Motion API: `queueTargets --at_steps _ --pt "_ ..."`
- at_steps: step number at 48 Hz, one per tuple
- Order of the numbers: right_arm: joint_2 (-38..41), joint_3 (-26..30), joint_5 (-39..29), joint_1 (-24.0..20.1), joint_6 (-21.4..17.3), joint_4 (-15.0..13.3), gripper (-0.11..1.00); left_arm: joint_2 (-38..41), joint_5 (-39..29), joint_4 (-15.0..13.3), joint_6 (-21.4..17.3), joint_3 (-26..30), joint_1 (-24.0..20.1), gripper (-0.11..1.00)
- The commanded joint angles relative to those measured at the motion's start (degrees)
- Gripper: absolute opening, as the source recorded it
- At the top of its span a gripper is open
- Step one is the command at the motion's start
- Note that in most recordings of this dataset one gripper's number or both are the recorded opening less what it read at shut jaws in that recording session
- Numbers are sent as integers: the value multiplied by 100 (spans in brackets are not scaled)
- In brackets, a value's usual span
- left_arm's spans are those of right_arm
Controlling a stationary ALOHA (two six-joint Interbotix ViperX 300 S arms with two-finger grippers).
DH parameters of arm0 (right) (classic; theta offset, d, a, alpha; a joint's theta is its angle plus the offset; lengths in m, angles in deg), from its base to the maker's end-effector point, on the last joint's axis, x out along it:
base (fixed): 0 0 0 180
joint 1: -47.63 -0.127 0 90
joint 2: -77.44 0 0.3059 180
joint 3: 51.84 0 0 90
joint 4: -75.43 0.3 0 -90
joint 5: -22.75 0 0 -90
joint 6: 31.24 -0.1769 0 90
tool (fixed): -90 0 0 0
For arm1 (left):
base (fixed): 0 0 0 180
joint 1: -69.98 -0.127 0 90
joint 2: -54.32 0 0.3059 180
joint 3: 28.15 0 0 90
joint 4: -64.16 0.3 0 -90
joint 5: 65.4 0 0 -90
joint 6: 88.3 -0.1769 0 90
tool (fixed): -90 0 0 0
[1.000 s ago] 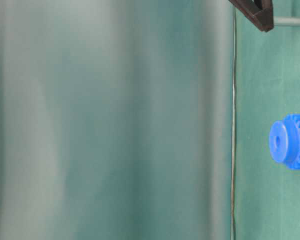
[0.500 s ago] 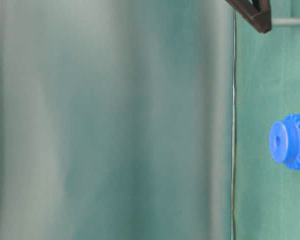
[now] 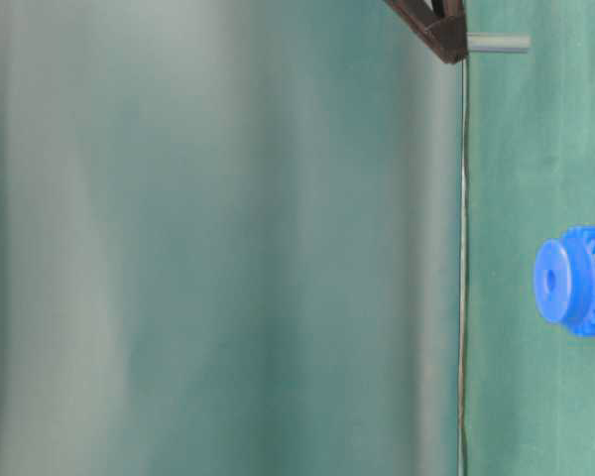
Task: Insert the shaft placed at a random location into the center hole of the small gear at another random location.
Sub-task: 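Lift the shaft and carry it left over the blue gear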
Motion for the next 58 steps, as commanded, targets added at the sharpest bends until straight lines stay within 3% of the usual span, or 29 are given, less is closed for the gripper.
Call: queueTargets --at_steps 1,14,58 --pt "-62 123 0 9 88 9 13 44 26 18 9 97 -9 0" --pt "211 422 -26 -44 88 0 13 35 26 18 18 97 -9 0" --pt "1819 2813 -826 -563 105 -185 13 44 35 18 53 97 -9 0"
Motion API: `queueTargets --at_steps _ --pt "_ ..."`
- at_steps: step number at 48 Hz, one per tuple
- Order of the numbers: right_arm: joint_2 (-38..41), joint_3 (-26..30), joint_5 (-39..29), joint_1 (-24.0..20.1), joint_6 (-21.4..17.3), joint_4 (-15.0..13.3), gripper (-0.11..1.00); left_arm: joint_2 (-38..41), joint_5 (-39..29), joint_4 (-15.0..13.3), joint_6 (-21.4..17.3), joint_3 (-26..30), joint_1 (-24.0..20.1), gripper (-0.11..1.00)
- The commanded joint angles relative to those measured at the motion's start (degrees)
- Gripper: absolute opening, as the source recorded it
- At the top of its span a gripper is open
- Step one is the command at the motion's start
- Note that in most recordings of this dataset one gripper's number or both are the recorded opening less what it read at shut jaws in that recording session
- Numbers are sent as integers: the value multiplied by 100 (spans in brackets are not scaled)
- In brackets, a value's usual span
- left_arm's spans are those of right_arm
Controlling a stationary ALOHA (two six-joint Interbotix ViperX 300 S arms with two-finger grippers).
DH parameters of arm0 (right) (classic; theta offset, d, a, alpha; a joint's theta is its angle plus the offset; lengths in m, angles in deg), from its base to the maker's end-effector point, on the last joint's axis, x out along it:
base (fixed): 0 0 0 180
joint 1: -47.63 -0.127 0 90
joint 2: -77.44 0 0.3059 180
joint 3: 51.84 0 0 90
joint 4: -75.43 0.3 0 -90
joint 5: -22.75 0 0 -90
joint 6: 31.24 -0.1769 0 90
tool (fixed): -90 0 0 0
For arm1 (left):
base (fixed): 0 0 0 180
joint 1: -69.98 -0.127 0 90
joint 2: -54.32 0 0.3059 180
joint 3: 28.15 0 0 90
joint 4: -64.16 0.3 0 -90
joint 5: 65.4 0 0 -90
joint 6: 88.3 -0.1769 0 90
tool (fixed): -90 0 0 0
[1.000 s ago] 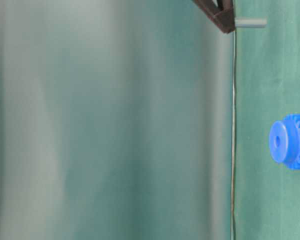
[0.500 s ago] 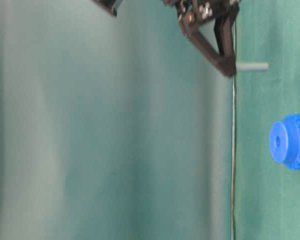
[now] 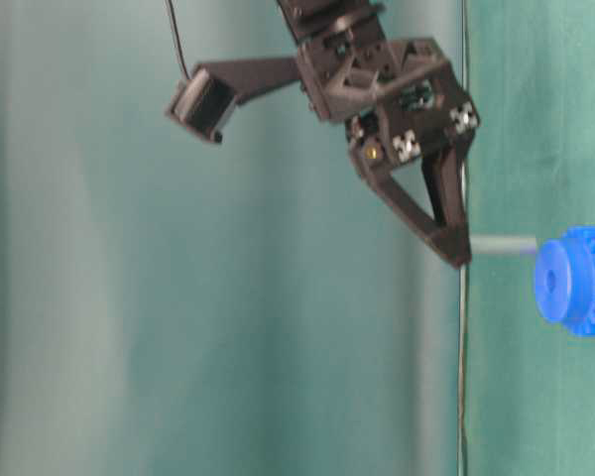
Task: Insert the shaft placed at a random location into the center hole of the small gear at another random location.
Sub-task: 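Lift the shaft and carry it left over the blue gear, then align the held shaft above the blue gear's center hole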
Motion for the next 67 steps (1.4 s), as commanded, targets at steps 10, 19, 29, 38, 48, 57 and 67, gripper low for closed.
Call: queueTargets --at_steps 10,19,29,38,48,57,67 --pt "176 448 -44 -44 97 -18 13 44 26 9 9 97 -9 0" --pt "220 483 -44 -44 97 -18 13 35 35 9 9 97 -9 0" --pt "211 483 -44 -44 97 -26 13 44 26 9 9 97 -9 0" --pt "299 483 -44 -44 97 -18 13 35 26 9 9 97 -9 0" --pt "378 475 -35 -44 88 -9 13 35 26 9 9 97 -9 0" --pt "325 457 -44 -44 88 -9 13 44 26 9 9 97 -9 0" --pt "26 448 -176 -44 114 -18 12 44 26 9 9 105 -9 0"
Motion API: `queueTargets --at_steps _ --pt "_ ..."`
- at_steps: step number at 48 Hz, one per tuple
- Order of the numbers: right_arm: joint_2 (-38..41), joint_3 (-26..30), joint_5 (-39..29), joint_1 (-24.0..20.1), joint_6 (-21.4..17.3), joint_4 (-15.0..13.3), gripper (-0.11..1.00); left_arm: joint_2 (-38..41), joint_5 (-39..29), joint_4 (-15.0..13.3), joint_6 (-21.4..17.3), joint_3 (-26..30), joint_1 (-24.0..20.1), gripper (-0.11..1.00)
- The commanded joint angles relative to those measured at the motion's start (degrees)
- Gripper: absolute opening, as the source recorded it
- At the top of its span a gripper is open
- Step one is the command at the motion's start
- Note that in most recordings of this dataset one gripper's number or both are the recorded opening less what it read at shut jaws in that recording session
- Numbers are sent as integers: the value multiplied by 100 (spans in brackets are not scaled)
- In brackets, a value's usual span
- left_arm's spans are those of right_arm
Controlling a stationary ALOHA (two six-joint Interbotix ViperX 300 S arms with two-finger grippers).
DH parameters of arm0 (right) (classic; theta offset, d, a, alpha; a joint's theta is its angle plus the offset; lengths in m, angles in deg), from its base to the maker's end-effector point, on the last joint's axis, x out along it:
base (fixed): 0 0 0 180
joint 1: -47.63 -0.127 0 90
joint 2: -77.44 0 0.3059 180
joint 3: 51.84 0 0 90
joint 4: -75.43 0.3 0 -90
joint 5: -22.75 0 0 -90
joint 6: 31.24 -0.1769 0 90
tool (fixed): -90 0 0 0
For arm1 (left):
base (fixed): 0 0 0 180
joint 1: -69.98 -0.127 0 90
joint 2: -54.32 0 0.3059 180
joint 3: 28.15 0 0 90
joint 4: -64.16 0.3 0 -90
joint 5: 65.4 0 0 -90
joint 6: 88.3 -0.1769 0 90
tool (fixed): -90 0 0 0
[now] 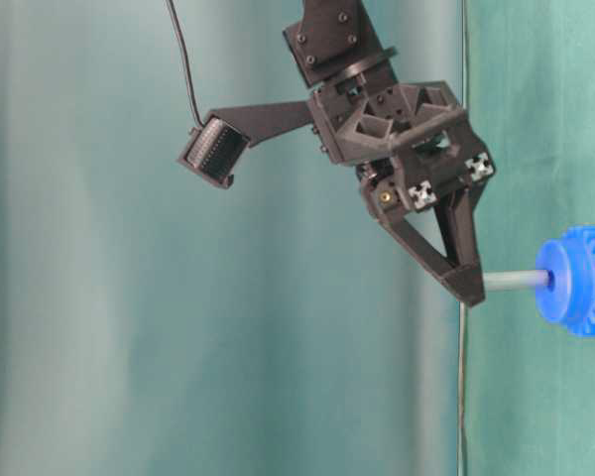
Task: Insert the shaft placed at a random location into the center hole of the small gear at another random location.
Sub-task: 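Align the held shaft above the blue gear's center hole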
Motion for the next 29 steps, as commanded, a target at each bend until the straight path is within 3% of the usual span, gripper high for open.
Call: queueTargets --at_steps 1,29 --pt "-308 53 -26 -9 105 -18 13 44 35 9 0 105 -9 0" --pt "-281 97 -53 -79 141 0 13 44 35 9 -9 105 -9 0"
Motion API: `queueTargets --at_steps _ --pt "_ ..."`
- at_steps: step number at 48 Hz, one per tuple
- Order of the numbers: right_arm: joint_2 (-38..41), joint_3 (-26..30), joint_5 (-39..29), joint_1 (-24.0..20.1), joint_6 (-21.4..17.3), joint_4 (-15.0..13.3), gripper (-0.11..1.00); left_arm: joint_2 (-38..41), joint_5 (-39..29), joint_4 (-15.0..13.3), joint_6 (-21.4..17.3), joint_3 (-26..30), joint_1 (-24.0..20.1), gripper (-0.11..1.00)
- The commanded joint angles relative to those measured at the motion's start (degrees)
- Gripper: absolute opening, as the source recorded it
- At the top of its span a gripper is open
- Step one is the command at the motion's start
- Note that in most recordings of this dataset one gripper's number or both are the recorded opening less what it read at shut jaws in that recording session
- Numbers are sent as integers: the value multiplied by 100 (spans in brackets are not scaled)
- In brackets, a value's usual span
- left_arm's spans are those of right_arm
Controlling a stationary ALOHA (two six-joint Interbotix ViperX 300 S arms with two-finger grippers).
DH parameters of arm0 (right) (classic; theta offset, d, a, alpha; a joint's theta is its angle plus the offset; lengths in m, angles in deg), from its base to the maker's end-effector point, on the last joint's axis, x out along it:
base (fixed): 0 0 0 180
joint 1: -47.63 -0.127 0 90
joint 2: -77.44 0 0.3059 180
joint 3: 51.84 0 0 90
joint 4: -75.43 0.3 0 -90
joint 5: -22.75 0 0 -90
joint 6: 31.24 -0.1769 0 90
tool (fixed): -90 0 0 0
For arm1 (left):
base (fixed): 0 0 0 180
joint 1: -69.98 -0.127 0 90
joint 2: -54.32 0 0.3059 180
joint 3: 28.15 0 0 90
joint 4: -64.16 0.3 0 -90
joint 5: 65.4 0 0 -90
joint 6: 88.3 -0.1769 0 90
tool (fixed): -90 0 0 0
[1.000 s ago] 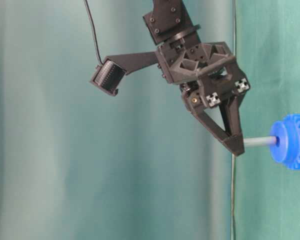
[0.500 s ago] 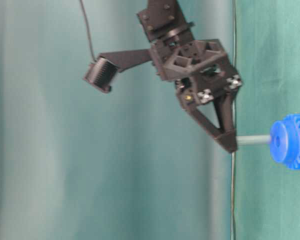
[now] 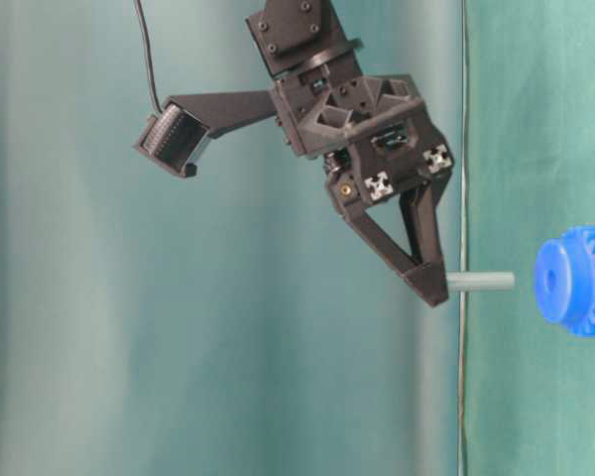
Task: Insert the shaft placed at a random location into the center hole of the small gear at another random location.
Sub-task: 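Align the held shaft above the blue gear's center hole, then lower the shaft into the gear's center hole with the right gripper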
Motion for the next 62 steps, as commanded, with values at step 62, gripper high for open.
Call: queueTargets --at_steps 62 --pt "9 97 193 -9 141 9 13 44 26 18 -9 105 -9 0"
